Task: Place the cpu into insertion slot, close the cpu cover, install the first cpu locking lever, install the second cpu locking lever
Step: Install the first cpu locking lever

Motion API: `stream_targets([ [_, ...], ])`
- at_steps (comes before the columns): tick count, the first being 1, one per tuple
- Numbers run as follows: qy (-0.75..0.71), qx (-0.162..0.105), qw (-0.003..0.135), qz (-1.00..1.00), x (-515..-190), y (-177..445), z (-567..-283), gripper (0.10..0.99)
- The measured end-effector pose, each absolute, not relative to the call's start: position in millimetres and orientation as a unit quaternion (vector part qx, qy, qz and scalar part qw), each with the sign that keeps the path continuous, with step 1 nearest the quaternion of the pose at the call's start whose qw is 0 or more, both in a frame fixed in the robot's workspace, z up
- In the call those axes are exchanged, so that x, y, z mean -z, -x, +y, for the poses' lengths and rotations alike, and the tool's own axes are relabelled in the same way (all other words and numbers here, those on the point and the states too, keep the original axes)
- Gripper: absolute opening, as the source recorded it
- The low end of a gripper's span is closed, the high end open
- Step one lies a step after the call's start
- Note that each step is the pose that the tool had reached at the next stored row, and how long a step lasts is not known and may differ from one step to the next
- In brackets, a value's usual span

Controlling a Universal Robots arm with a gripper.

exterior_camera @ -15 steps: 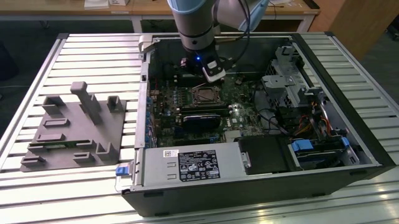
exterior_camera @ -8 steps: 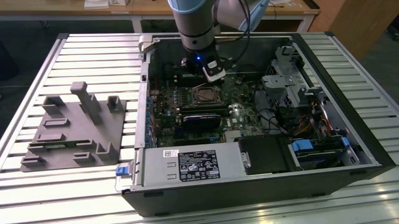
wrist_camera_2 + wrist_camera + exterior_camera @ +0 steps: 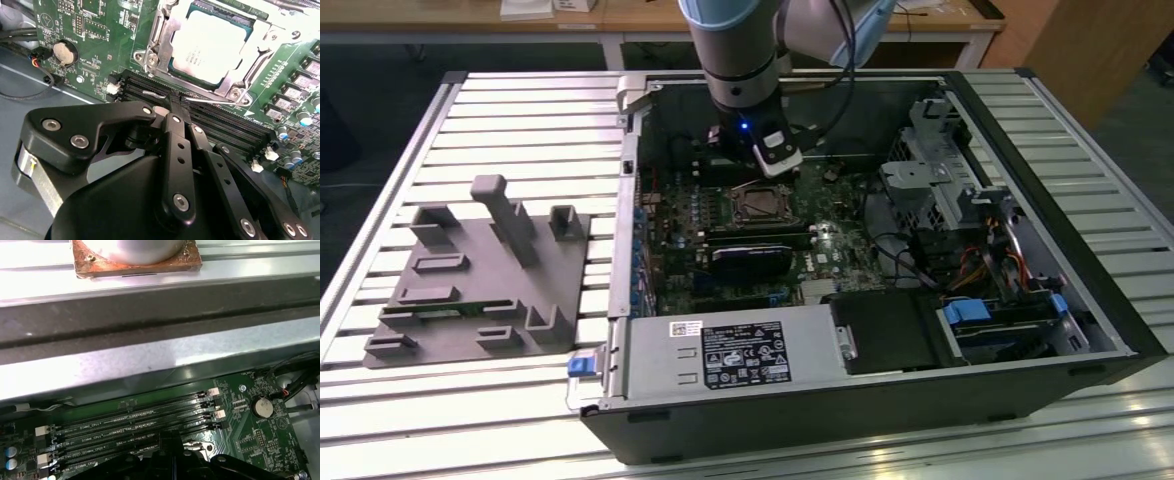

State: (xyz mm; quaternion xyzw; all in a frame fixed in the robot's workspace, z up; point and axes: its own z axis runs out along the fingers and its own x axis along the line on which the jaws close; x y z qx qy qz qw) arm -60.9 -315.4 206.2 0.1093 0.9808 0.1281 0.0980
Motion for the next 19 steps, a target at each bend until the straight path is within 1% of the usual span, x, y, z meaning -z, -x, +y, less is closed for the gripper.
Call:
stream_targets([
  [3,-0.113,-0.12,0.1,0.981,-205.6,60.8,-314.5,0.106],
  [10,-0.119,-0.114,0.101,0.981,-204.9,60.7,-307.4,0.106],
  [14,-0.127,-0.106,0.103,0.981,-204.0,60.3,-306.8,0.106],
  [19,-0.137,-0.104,0.104,0.98,-202.6,60.2,-305.3,0.106],
])
